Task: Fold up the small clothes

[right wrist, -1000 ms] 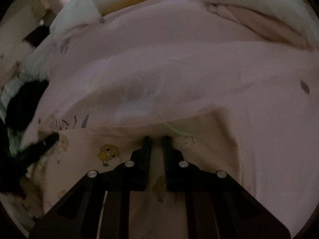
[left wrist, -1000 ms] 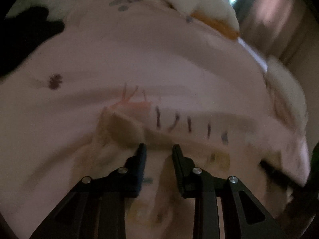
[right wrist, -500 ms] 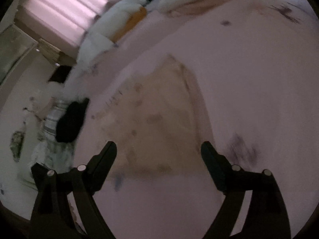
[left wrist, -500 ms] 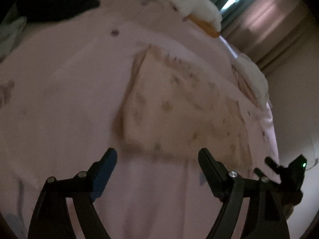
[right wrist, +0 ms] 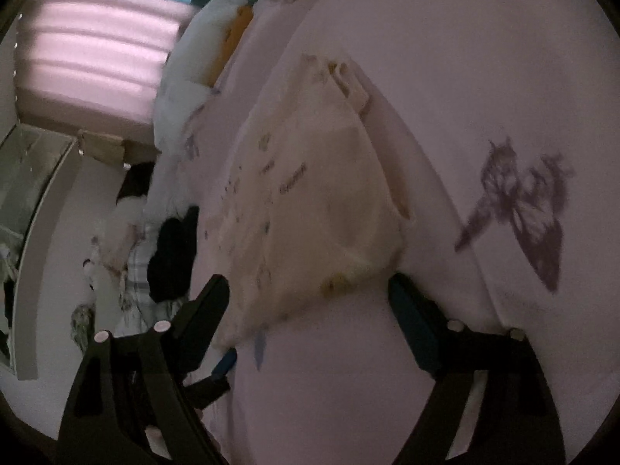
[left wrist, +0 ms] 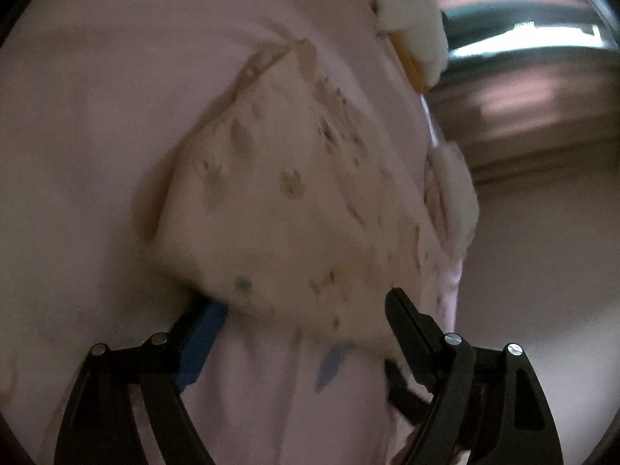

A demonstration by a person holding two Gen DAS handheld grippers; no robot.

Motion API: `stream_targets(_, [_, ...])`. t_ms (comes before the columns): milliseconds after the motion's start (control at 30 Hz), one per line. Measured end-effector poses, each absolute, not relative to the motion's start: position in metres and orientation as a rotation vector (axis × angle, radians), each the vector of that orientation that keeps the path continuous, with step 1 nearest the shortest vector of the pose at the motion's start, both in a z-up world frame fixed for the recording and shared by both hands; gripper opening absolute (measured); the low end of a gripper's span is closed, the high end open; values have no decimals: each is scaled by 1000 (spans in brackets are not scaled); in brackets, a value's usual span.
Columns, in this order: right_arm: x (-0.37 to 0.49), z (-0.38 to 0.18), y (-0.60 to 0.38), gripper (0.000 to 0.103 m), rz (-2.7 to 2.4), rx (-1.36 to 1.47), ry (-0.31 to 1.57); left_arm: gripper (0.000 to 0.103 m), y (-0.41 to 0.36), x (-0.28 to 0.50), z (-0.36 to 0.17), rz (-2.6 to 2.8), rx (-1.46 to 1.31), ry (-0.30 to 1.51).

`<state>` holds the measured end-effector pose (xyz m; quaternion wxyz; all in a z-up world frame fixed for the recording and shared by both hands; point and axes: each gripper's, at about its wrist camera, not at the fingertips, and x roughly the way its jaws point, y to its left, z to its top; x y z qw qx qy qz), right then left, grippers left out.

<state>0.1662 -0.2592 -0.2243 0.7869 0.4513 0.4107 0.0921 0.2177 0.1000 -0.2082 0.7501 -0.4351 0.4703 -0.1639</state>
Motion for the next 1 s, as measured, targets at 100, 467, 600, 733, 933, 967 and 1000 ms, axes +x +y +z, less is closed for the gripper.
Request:
stream_targets(100, [178, -222, -250, 74, 182, 906, 863, 82, 92, 228, -207, -334, -935, 977])
stream_targets(467, [231, -243, -253, 18, 98, 809, 771, 46, 59, 279, -207, -99, -694, 813])
stream_targets(600, [232, -249, -262, 8, 126, 868, 744, 32, 59, 275, -212, -52, -676, 781])
stream_targets(733, [228, -244, -260, 9, 118, 842, 742, 14, 75, 267, -217, -83, -763, 795])
stream_targets(933, [185, -223, -262, 10, 170, 851, 800, 8, 92, 214, -192, -180, -787, 867])
stream_targets(967, [171, -218, -260, 10, 187, 829, 796, 8, 94, 196, -188, -201, -776, 870])
stream_targets(1000, [155, -211, -258, 10, 204, 807, 779, 8, 97, 177, -184, -222, -765, 870])
